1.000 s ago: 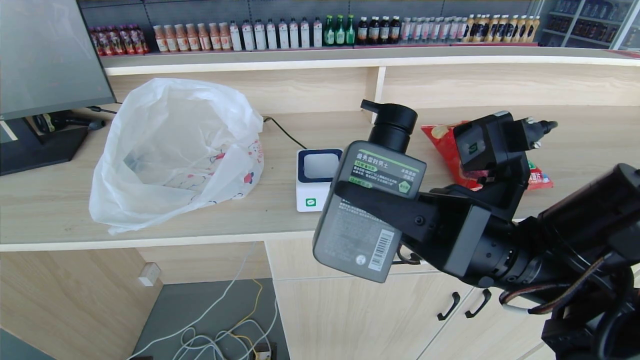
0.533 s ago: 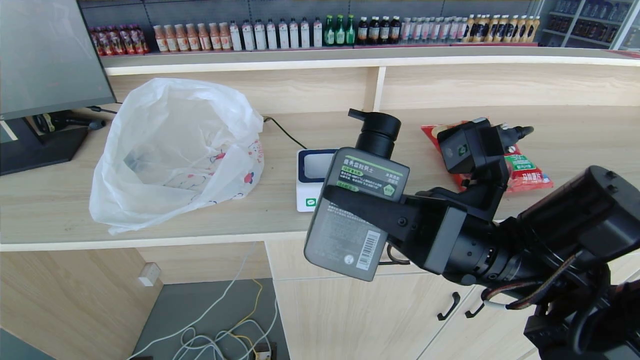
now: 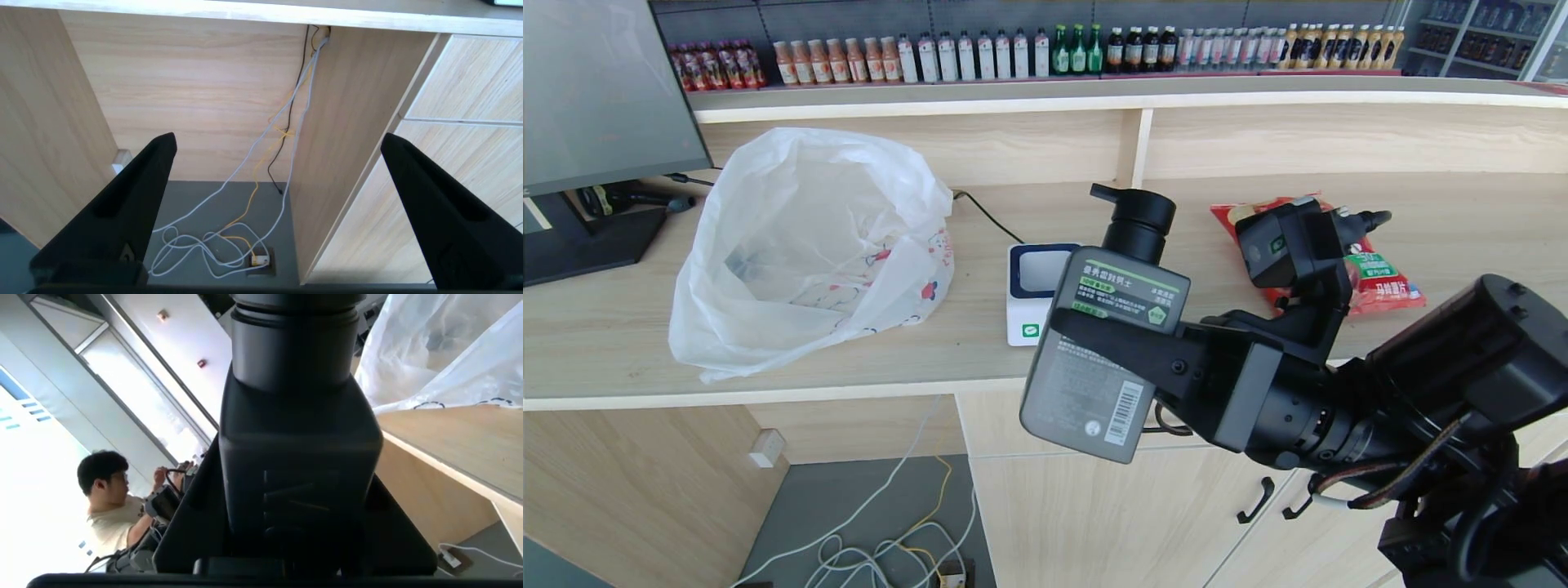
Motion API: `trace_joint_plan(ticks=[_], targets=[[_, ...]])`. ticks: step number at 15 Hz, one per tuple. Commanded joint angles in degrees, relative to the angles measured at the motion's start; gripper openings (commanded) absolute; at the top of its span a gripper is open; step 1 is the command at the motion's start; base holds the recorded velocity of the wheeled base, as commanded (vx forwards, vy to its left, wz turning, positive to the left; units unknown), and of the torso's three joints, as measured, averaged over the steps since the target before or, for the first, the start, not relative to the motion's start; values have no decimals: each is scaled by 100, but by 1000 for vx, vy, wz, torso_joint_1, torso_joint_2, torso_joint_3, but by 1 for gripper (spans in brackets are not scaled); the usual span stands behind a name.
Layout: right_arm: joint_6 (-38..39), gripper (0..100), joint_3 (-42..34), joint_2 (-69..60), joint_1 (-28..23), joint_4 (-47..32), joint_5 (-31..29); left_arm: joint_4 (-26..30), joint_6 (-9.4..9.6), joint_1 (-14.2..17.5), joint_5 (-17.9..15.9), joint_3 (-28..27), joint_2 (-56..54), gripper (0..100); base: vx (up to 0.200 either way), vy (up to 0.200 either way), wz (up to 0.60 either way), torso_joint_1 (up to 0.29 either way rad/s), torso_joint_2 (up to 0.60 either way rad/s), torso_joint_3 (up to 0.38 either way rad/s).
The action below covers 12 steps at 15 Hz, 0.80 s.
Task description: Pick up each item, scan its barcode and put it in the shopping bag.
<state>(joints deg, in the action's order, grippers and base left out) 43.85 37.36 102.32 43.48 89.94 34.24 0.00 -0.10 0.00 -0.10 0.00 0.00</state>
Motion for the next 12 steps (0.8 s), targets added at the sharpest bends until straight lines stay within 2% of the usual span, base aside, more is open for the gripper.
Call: trace_joint_plan(ticks=[1,5,8,12], targets=[[-17,0,-27,-1,2,6,3,0,1,0,1,0,0,100,0,0,0,0,0,0],[-447,0,-432,-115,-7,6,3,0,1,0,1,0,0,100,0,0,0,0,0,0],[-1221,0,-792,-168,-59,6,-41,0,1,-9,1,0,0,100,0,0,0,0,0,0],[-2240,0,-1293,-230,-675,6,-436,0,10,0,1,0,0,100,0,0,0,0,0,0]])
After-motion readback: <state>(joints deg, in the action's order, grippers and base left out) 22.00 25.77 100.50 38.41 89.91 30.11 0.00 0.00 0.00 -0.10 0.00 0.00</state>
